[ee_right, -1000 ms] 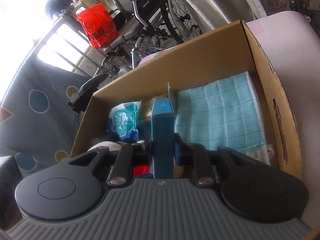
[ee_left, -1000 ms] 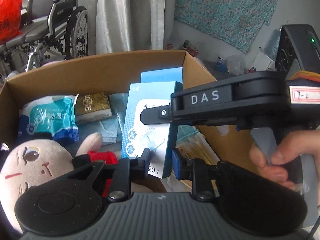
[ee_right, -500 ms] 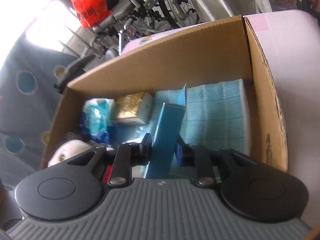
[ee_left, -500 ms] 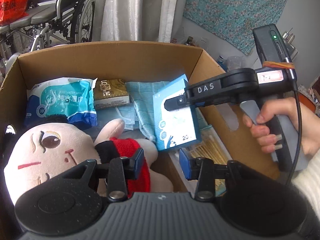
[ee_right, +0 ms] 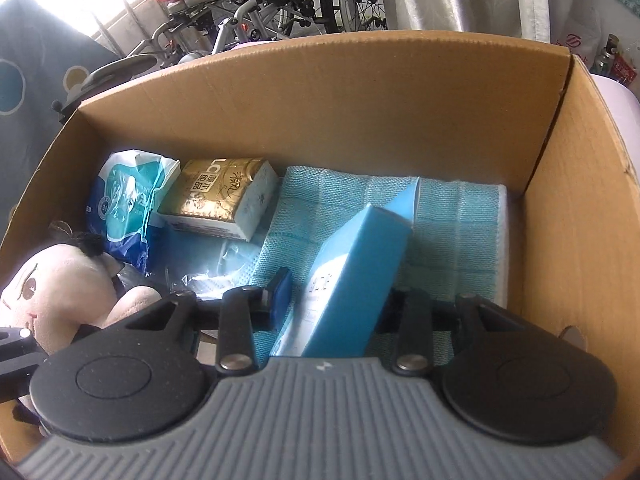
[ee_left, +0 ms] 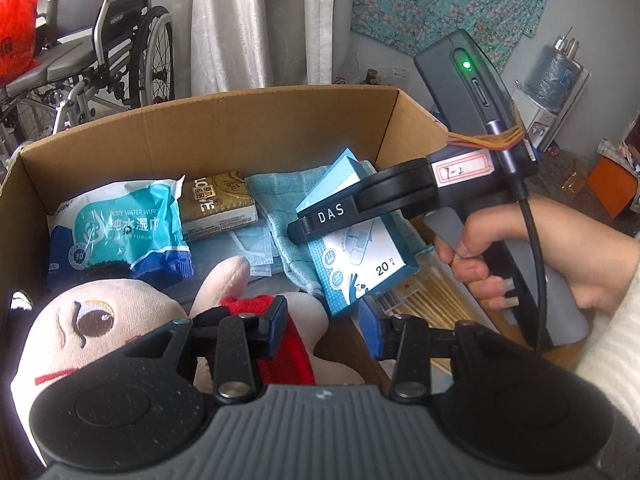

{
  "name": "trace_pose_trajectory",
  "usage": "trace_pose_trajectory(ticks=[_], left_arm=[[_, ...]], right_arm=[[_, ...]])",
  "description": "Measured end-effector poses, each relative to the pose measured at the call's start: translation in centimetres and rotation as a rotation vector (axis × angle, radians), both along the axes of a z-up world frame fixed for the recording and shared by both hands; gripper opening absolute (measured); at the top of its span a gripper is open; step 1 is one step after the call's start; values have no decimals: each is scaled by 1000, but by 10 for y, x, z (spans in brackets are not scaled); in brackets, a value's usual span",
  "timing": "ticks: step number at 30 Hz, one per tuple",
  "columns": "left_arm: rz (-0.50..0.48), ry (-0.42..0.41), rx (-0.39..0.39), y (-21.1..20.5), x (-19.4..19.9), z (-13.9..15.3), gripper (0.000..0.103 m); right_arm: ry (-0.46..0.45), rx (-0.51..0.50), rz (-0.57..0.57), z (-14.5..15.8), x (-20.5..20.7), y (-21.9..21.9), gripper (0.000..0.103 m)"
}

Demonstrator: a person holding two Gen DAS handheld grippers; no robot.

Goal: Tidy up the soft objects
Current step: 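Carry the bandage box into the cardboard box and lower it onto the towel, then open the right gripper and press the bandage box flat beside the swabs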

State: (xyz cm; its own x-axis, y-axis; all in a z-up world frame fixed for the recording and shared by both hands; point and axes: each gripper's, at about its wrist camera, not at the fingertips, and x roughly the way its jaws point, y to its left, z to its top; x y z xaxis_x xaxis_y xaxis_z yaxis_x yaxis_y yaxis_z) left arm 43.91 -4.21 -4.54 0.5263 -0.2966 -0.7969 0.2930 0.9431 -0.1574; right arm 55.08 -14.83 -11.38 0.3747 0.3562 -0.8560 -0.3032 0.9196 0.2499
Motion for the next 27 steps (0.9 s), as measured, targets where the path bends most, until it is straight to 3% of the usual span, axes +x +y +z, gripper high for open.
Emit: trace_pose_trajectory(ticks=[3, 5, 9, 14, 15, 17, 21, 24, 26, 27], left_arm=[[-17, -8, 31, -7, 1, 0, 47], [-30, -14, 67, -11, 0, 2, 56], [-80, -25, 128, -17, 3, 10, 67], [-168, 78, 150, -23, 31, -2, 65], [-173, 73, 154, -23, 35, -4, 65], [-192, 88, 168, -24, 45, -10, 65], [-267, 144, 184, -32, 63, -28, 67], [-334, 200, 234, -42, 71, -40, 79], [-365, 229, 271, -50, 74, -47, 103], [-402, 250, 298, -57, 74, -52, 103]], right_arm=[[-4, 8, 0, -2, 2, 3, 38], [-7, -5, -5, -1, 2, 4, 40], [-13, -9, -48, 10, -3, -4, 56], [33, 54, -140, 25, -12, -27, 55], [31, 43, -151, 29, -15, -29, 52], [40, 17, -118, 31, -23, -28, 36], [44, 16, -96, 27, -26, -30, 34], [84, 102, -89, 22, -18, -35, 25], [119, 147, -104, 17, -14, -37, 23], [130, 154, -107, 15, -12, -37, 23]])
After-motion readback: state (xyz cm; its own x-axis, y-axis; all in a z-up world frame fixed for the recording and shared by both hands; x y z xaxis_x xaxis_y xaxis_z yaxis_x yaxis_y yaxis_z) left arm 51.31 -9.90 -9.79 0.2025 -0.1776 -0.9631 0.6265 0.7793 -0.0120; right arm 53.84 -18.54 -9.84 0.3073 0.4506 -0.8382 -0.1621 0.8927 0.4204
